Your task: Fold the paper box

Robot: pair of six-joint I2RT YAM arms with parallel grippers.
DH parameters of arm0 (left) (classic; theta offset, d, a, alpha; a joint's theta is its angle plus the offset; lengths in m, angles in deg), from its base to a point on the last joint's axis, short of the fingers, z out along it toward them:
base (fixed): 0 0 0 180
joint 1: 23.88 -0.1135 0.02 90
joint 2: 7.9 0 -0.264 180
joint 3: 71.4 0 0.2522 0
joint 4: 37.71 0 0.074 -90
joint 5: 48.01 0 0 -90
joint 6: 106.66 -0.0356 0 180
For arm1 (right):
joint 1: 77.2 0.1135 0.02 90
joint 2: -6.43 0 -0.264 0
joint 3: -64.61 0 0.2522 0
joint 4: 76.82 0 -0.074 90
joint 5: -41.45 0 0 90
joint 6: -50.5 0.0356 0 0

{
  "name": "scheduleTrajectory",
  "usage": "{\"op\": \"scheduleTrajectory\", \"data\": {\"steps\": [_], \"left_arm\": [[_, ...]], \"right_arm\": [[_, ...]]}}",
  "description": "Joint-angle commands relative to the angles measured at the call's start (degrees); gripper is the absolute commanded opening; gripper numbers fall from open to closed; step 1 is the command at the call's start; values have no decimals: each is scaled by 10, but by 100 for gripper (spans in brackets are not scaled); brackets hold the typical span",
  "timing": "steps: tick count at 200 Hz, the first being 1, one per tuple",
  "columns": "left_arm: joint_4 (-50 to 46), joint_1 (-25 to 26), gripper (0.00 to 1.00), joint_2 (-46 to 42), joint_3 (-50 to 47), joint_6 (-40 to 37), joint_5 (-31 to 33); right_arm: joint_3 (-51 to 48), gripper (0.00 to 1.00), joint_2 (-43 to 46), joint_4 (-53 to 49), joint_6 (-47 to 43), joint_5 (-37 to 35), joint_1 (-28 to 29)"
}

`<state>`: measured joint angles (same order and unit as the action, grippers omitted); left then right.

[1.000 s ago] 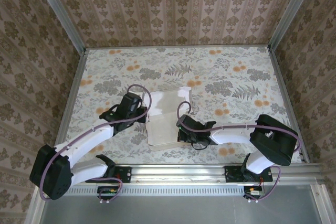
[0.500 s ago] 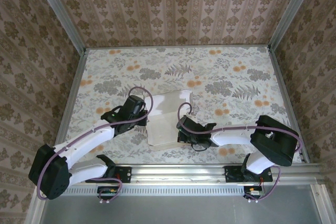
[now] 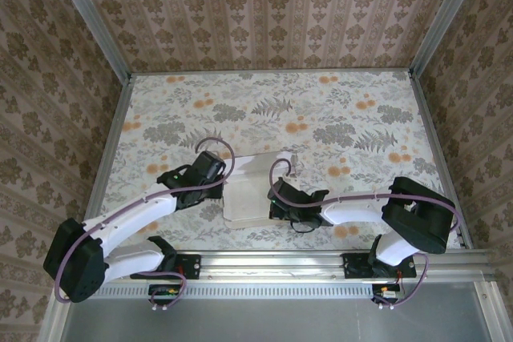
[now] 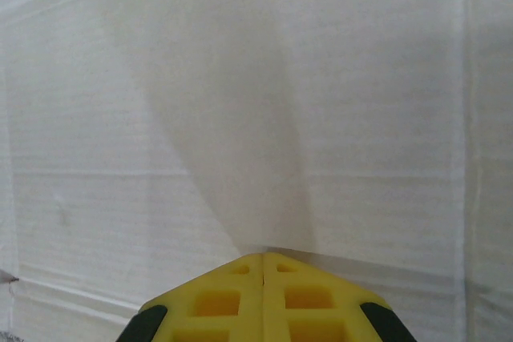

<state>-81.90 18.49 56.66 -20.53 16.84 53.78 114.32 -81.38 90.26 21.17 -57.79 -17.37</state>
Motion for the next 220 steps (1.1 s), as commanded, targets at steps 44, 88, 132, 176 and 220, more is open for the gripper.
{"op": "scheduleTrajectory", "data": {"steps": [44,88,132,176,220], "left_arm": [[-65,2,2,26,-28,2,-17],[-64,2,2,18,-28,-2,-16],[-64,2,2,14,-28,-4,-15],[-62,2,2,14,-28,-4,-14],[-42,2,1,14,-30,-12,-15]], "right_arm": [[-15,2,27,49,-97,59,0],[-8,2,66,8,-161,88,-14],[16,0,76,-87,-224,107,-29],[25,0,70,-162,-276,109,-36],[17,0,44,-137,-266,119,-36]]}}
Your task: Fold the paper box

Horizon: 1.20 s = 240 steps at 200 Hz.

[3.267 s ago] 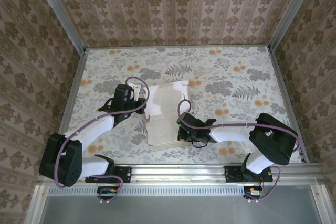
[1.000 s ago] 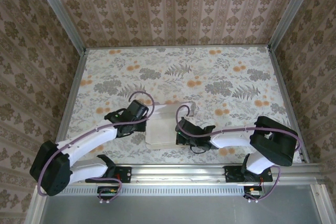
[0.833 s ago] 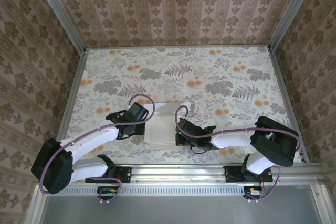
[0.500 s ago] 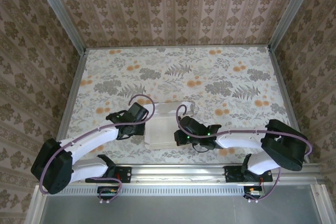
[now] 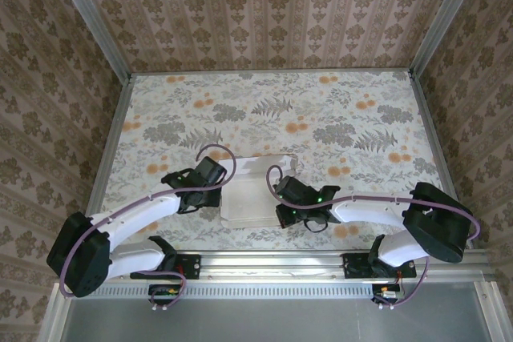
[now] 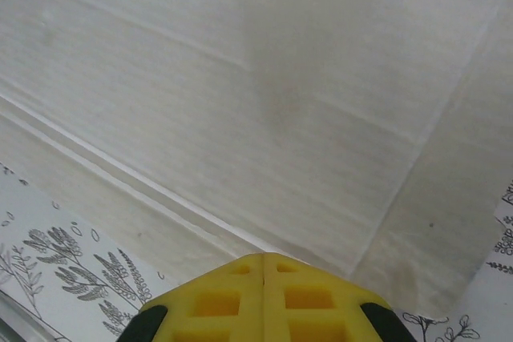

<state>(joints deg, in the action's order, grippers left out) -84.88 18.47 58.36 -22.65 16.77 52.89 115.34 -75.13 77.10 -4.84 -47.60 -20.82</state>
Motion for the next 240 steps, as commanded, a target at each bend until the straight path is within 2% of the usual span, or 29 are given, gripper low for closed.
{"op": "scheduleTrajectory", "data": {"steps": [1,83,140,192,222,240], "left_arm": [[-11,2,2,-3,-9,-11,-6],[48,-4,1,16,-12,-56,10],[72,-44,1,26,1,-106,-3],[92,-53,1,26,-4,-133,-16],[96,-57,1,29,-2,-138,-21],[98,-60,1,33,-1,-140,-26]], "right_arm": [[7,0,-20,-5,-5,19,-2],[-14,0,-59,95,82,10,9],[-10,0,-59,120,106,0,15],[22,5,-3,86,31,-1,14],[74,6,36,23,-43,13,3],[114,11,55,-25,-105,28,-4]]}}
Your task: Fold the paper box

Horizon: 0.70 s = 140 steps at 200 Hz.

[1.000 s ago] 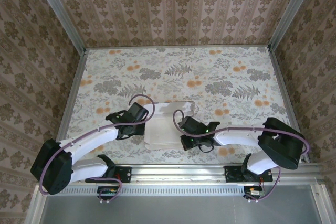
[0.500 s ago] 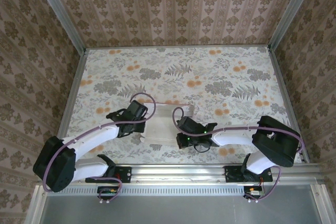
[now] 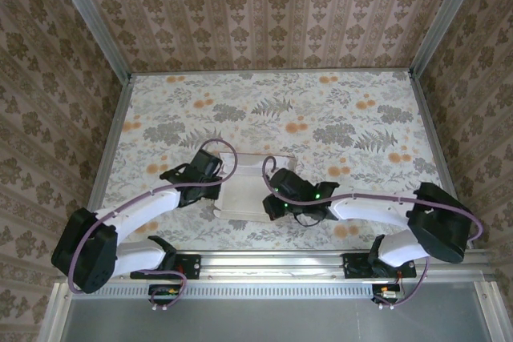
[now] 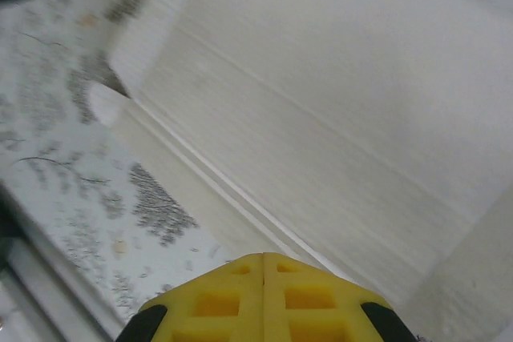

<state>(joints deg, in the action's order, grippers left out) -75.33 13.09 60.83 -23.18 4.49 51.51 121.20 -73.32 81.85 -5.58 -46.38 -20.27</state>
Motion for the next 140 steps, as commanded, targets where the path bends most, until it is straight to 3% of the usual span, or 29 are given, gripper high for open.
{"op": "scheduleTrajectory", "data": {"steps": [1,68,96,140], "left_arm": [[3,-7,1,8,4,-17,-12],[7,-14,1,10,6,-20,-20],[6,-16,1,8,6,-21,-22],[9,-22,1,11,7,-22,-29]], "right_arm": [[59,11,37,-75,-101,16,-9],[263,47,11,-264,-361,6,-79],[332,50,-54,-294,-413,9,-110],[412,51,-138,-322,-463,-23,-110]]}}
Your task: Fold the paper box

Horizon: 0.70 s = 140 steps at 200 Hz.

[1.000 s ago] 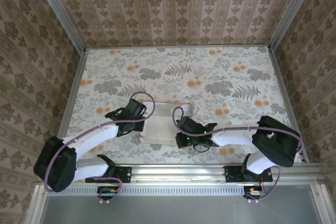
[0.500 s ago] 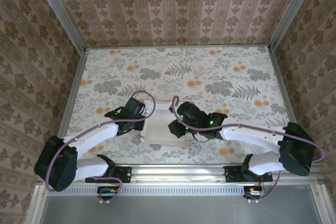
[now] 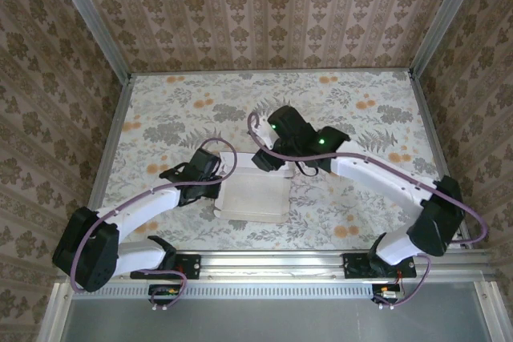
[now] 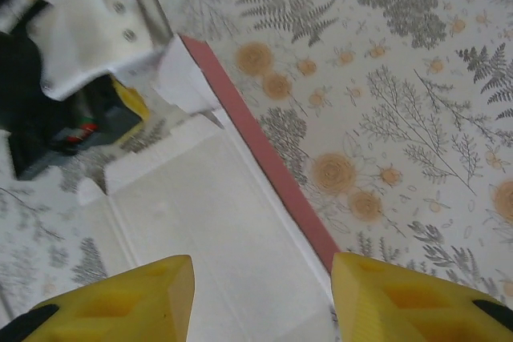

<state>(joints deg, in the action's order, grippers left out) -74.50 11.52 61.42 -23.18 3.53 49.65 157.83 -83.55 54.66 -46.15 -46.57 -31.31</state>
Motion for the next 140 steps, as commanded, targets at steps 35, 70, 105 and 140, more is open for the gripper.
{"op": "scheduleTrajectory", "data": {"steps": [35,70,105,140], "left_arm": [[2,-9,1,6,7,-14,-13],[3,-11,1,6,8,-15,-14],[3,-13,1,6,14,-20,-14],[4,-17,1,7,24,-27,-14]], "right_arm": [[87,51,-94,-69,-78,-35,0],[104,48,-134,-68,-80,-26,0],[105,40,-150,-67,-79,-16,0],[62,34,-138,-41,-62,-9,1]]}}
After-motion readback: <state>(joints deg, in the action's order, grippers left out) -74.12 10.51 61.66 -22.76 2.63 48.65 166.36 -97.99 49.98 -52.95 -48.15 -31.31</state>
